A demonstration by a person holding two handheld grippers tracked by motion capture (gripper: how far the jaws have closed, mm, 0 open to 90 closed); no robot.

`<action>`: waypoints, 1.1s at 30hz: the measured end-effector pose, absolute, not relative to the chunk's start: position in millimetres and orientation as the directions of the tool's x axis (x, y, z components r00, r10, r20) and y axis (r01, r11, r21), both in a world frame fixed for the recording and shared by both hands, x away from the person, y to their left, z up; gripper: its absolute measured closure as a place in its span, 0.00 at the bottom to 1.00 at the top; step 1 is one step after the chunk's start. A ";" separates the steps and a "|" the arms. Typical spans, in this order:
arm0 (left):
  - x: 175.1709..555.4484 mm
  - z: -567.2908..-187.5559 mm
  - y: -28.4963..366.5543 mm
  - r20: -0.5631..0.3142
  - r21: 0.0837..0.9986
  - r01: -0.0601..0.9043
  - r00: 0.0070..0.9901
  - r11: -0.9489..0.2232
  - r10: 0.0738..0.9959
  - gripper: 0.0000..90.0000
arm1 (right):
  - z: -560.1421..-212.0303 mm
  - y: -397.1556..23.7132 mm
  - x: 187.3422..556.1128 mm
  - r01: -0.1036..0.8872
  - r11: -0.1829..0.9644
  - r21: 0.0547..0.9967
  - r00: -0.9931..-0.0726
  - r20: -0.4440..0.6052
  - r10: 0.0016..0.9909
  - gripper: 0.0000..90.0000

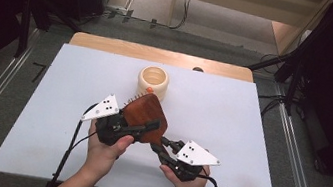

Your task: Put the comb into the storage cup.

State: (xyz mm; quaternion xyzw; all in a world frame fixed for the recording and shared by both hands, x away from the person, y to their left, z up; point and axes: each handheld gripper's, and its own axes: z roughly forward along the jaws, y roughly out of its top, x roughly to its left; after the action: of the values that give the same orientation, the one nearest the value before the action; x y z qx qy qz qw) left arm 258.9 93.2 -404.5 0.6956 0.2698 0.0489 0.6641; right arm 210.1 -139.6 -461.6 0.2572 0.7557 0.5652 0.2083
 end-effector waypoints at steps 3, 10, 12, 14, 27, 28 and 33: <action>259.7 -403.7 94.1 -0.282 0.952 0.305 0.851 0.021 0.444 0.60 | -461.3 -141.9 211.7 0.160 0.218 0.963 -0.786 -0.009 0.618 0.74; 263.2 -400.5 100.7 -0.271 0.955 0.294 0.846 0.022 0.458 0.61 | -461.4 -150.8 216.4 0.179 0.192 0.965 -0.789 0.024 0.615 0.60; 264.6 -400.2 102.5 -0.274 0.954 0.297 0.843 0.024 0.462 0.61 | -461.6 -153.4 217.1 0.185 0.196 0.963 -0.786 0.025 0.618 0.52; 266.2 -399.8 104.3 -0.267 0.956 0.293 0.842 0.017 0.469 0.61 | -461.1 -156.7 216.9 0.198 0.193 0.961 -0.776 0.033 0.630 0.42; 277.9 -390.3 114.1 -0.259 0.959 0.282 0.829 0.029 0.496 0.61 | -463.2 -192.7 220.0 0.242 0.117 0.963 -0.729 0.100 0.677 0.09; 279.0 -389.6 114.7 -0.259 0.959 0.282 0.828 0.031 0.498 0.61 | -464.3 -195.2 220.0 0.246 0.116 0.962 -0.723 0.102 0.684 0.09; 282.3 -385.1 118.3 -0.249 0.961 0.275 0.824 0.026 0.510 0.61 | -470.0 -207.6 219.2 0.253 0.114 0.961 -0.701 0.101 0.706 0.00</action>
State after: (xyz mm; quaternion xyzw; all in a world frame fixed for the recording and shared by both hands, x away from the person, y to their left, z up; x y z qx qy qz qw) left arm 282.3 118.3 -385.1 0.6922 0.2833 0.0894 0.6578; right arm 219.2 -207.6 -470.0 0.3332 0.7201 0.5760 0.1967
